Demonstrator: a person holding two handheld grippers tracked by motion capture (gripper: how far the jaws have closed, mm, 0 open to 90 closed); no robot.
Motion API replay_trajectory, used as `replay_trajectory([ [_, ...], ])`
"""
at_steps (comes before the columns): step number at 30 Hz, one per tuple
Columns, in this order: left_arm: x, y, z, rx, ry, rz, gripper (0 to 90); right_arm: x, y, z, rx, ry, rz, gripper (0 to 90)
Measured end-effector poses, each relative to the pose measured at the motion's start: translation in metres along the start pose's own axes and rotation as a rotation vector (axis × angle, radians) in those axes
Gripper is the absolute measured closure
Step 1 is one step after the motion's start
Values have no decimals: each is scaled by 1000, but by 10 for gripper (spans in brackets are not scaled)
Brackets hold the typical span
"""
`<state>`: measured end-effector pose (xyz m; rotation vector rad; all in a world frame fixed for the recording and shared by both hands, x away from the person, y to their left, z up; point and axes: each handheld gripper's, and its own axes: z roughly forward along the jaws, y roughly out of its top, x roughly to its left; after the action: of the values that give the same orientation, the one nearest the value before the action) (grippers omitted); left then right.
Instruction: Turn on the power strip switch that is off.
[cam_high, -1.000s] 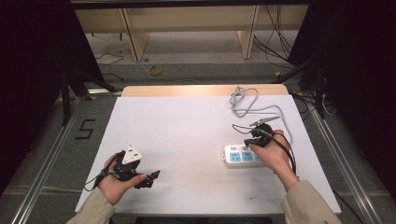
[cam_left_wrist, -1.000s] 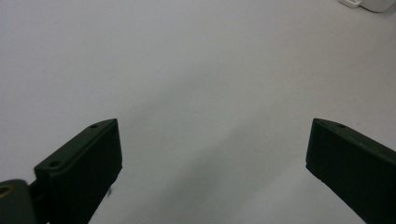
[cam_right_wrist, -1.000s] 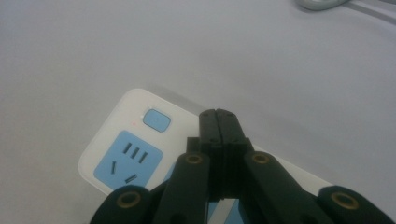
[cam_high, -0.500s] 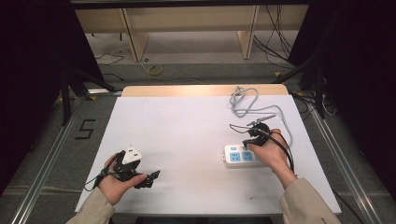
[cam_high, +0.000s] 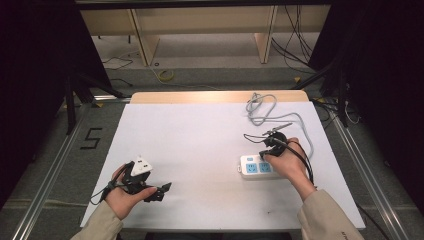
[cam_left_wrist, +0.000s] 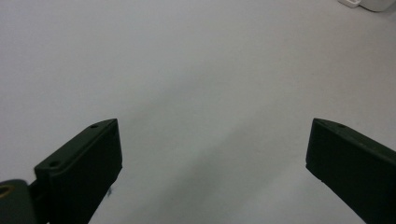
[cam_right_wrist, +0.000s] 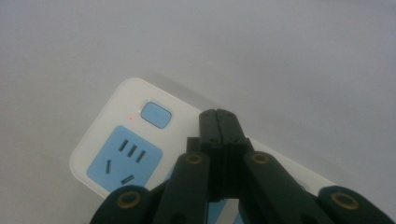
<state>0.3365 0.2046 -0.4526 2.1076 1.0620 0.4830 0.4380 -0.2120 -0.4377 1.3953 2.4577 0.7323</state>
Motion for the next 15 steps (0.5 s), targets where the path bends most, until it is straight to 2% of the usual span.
replay_trajectory([
  [10,0,0,0,3,1,1,31,3,1,1,17,-19,-16,900],
  [15,0,0,0,3,1,0,31,2,2,2,22,-14,-5,900],
])
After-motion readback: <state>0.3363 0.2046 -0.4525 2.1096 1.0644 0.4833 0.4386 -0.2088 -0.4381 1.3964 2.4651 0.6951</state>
